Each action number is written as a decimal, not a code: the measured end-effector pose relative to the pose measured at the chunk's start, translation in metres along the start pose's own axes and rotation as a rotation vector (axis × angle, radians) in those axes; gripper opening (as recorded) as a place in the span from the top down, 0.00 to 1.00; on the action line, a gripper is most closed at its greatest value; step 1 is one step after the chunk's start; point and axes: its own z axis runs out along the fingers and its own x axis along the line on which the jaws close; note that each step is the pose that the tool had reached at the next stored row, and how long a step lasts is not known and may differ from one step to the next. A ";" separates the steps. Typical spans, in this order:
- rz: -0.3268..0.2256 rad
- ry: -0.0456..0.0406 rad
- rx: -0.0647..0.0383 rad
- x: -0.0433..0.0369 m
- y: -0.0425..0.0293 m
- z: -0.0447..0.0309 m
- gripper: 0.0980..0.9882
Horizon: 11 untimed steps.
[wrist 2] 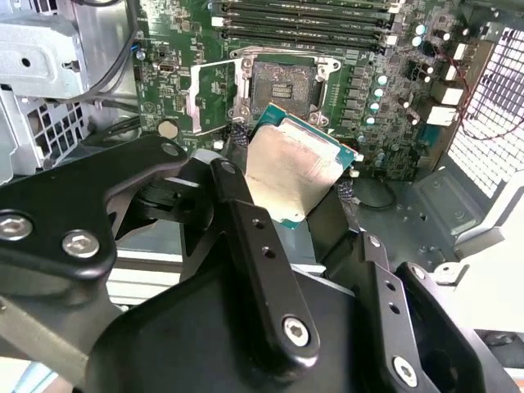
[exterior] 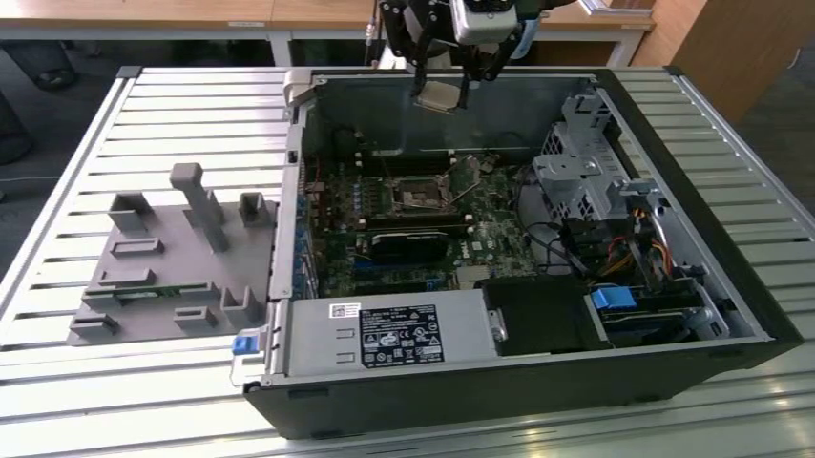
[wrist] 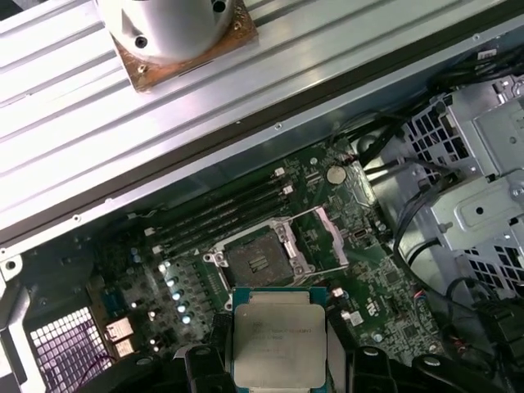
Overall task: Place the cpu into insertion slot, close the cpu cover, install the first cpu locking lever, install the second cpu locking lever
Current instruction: 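Place the cpu into insertion slot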
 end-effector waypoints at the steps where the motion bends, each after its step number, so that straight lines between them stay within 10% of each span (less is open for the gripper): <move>1: 0.004 -0.0003 0.000 0.0003 -0.0002 0.0000 0.50; 11: 0.122 -0.0110 -0.001 0.0007 -0.0004 0.0009 0.50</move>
